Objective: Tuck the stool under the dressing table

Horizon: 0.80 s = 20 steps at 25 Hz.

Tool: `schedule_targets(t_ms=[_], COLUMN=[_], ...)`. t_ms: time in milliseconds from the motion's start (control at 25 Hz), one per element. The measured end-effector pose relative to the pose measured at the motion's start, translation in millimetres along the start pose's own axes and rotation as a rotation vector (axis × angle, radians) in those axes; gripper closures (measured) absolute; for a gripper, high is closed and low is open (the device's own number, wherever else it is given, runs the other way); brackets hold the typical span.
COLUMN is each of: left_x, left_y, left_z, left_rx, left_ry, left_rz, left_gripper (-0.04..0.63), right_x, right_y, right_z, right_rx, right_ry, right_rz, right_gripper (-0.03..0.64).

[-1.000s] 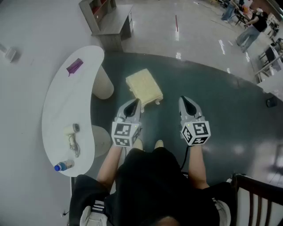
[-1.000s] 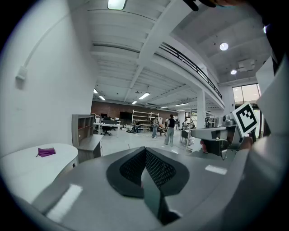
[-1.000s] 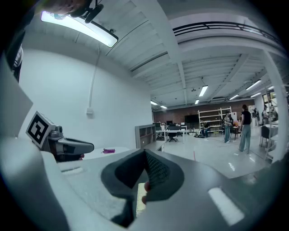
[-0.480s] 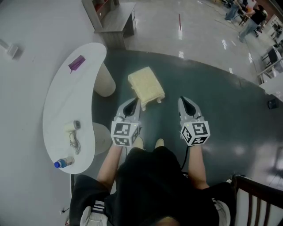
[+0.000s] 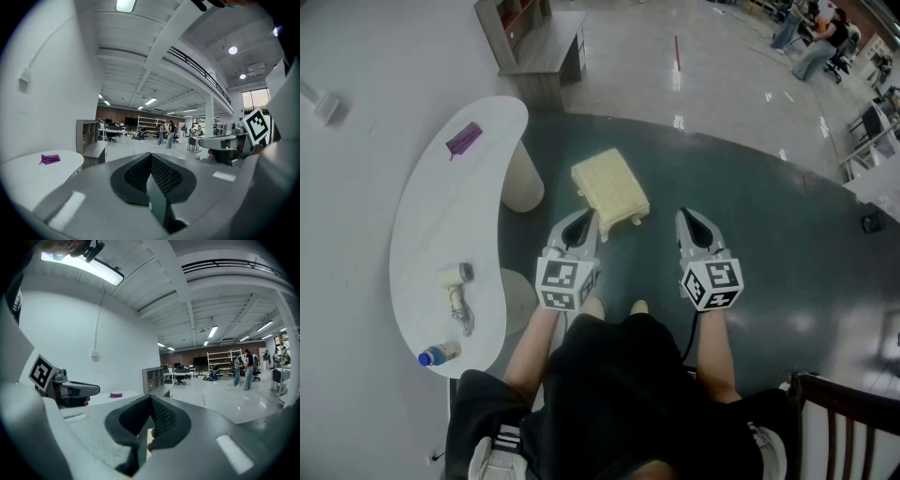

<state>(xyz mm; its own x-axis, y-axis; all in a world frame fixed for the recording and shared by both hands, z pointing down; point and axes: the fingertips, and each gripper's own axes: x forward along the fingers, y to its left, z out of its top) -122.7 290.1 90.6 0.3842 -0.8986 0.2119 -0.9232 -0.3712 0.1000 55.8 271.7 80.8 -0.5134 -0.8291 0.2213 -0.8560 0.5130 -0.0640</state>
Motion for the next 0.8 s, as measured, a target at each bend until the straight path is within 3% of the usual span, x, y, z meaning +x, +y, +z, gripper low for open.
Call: schedule_targets(t_ms=[400,800], left_x=[-3,35], left_y=[36,62], left_z=[10,8], left_rx=[0.01,-0.015], left_ry=[-0.048,-0.045], left_rz=[-0.046,-0.026], left_gripper=[0.588,0.589], right_x=[26,70], right_y=[28,6], right_z=[5,10], right_rx=[-0.002,-0.011], right_ry=[-0.009,0.008], right_rz=[-0.046,-0.041], right_gripper=[0.615,0.614])
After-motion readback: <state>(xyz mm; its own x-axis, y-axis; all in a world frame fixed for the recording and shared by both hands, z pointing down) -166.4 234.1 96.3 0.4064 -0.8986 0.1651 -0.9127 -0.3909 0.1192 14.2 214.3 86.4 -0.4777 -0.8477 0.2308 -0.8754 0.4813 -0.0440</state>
